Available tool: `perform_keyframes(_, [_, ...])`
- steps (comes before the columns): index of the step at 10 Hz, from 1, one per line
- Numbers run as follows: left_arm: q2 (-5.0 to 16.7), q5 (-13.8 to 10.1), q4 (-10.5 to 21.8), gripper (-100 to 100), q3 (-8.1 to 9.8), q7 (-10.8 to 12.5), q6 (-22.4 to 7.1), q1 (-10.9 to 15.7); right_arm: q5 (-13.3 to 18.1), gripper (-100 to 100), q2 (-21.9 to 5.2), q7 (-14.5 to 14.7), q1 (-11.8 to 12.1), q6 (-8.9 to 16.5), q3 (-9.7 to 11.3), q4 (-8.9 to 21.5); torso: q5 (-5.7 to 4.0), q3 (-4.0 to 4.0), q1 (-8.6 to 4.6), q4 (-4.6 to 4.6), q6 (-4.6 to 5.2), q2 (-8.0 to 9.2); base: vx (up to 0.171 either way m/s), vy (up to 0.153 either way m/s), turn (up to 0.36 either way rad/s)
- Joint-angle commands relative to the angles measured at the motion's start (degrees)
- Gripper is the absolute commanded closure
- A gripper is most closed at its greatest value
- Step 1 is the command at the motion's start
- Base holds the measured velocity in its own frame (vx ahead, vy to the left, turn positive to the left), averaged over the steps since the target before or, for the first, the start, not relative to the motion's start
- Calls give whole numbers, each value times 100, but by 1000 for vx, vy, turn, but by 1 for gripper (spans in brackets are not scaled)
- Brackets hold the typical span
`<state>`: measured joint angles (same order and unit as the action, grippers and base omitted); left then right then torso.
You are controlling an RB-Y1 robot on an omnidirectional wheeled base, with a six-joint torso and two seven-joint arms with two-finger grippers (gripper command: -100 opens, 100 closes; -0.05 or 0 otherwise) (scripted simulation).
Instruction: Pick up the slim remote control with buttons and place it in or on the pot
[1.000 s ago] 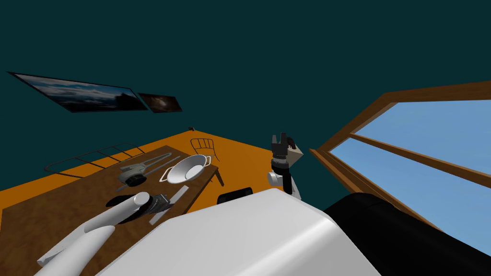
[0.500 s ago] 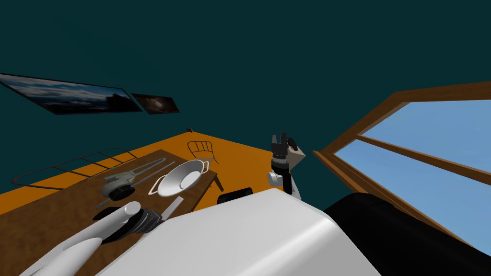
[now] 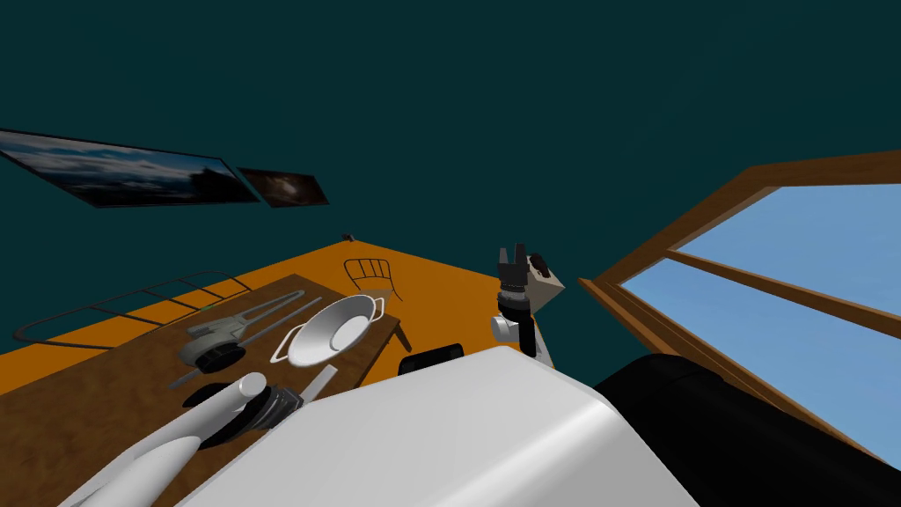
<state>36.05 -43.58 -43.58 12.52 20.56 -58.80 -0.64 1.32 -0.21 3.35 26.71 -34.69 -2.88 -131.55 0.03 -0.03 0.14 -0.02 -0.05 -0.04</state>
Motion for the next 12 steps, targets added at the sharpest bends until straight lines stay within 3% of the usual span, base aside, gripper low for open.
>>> perform_keyframes(1, [0,0,0,-100,0,0,0,0,0,0,0,0,0,0,0,0,0,0,0,0,0,0,7,18,-1])
perform_keyframes(2, [-7,4,9,100,-1,-6,22,2,0,0,0,0,0,0,0,0,-2,2,-7,1,0,4,0,0,0])
perform_keyframes(6, [-16,0,11,100,-3,-4,7,-1,0,0,1,0,0,0,1,0,0,1,3,2,2,1,0,0,0])
perform_keyframes(7, [-16,0,11,0,-3,-4,7,-1,0,0,1,0,0,0,1,0,0,1,3,2,2,1,0,0,0])
perform_keyframes(8, [138,-71,-127,100,0,53,-170,-12,0,0,1,0,0,0,1,0,0,1,3,2,2,1,-19,-32,-22])
perform_keyframes(11, [173,-91,-96,100,-4,40,-185,22,0,0,1,0,-1,0,1,0,-6,6,-14,4,3,9,-16,-30,-8])
perform_keyframes(12, [176,-91,-106,0,-5,47,-200,20,0,0,1,0,-1,0,1,0,-4,5,-8,3,2,7,0,0,0])
